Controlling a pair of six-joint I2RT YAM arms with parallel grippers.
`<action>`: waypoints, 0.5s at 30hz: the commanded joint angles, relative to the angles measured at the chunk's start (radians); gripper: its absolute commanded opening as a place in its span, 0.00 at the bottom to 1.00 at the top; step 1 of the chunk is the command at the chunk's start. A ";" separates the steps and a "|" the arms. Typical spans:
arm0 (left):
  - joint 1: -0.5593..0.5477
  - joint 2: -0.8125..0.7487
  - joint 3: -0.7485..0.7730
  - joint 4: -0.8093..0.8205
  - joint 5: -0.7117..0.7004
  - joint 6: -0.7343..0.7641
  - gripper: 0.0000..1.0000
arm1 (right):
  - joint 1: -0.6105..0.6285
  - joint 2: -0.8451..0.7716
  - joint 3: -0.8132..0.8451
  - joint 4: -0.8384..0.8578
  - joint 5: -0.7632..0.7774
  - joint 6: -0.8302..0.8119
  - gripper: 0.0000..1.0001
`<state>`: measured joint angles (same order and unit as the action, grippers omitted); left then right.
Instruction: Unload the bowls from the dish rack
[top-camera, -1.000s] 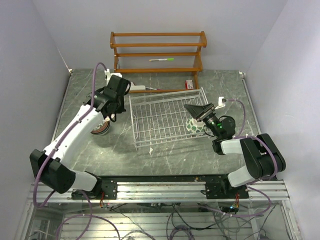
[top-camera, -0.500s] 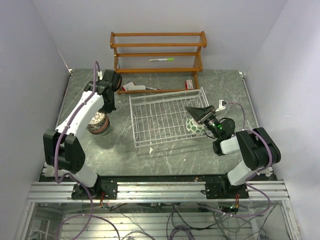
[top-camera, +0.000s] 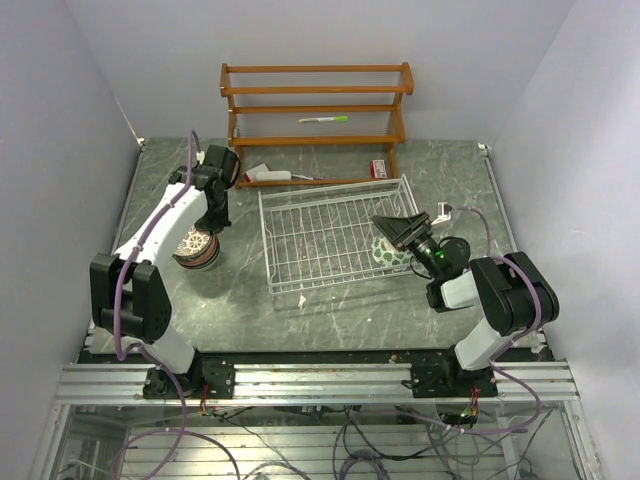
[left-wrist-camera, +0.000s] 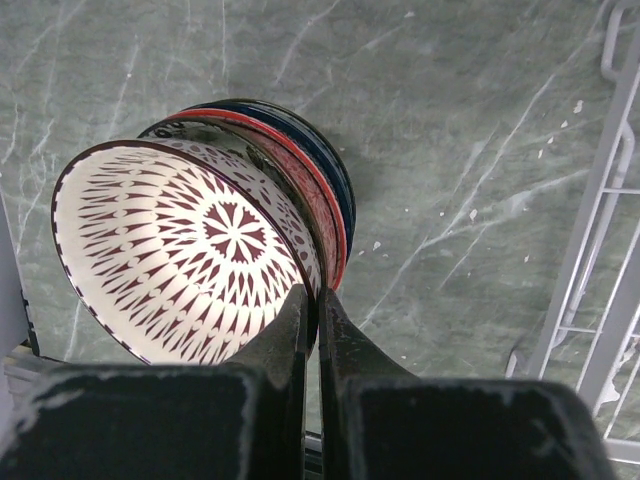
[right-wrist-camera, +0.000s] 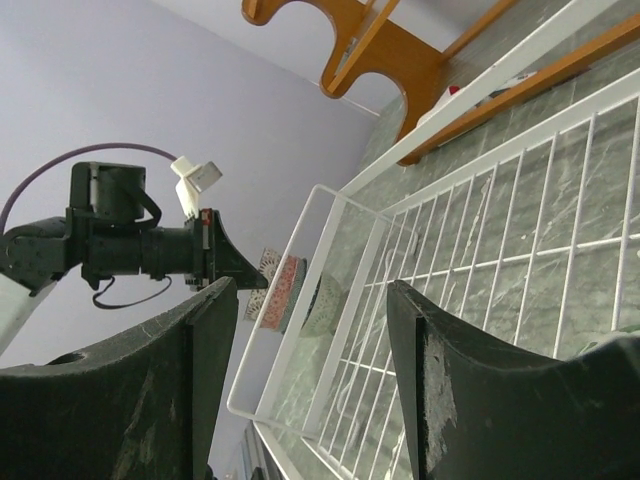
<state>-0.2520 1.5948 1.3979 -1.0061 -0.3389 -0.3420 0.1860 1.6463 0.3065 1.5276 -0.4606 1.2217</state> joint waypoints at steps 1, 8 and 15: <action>0.005 0.006 -0.007 0.023 0.006 0.010 0.07 | -0.012 0.013 -0.010 0.166 -0.013 0.009 0.61; 0.005 0.024 -0.026 0.026 -0.003 0.004 0.07 | -0.018 0.021 -0.014 0.184 -0.019 0.017 0.60; 0.005 0.034 -0.029 0.025 -0.003 -0.002 0.07 | -0.028 0.031 -0.021 0.206 -0.024 0.028 0.60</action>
<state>-0.2520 1.6306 1.3735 -0.9913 -0.3363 -0.3473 0.1745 1.6588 0.3004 1.5284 -0.4782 1.2396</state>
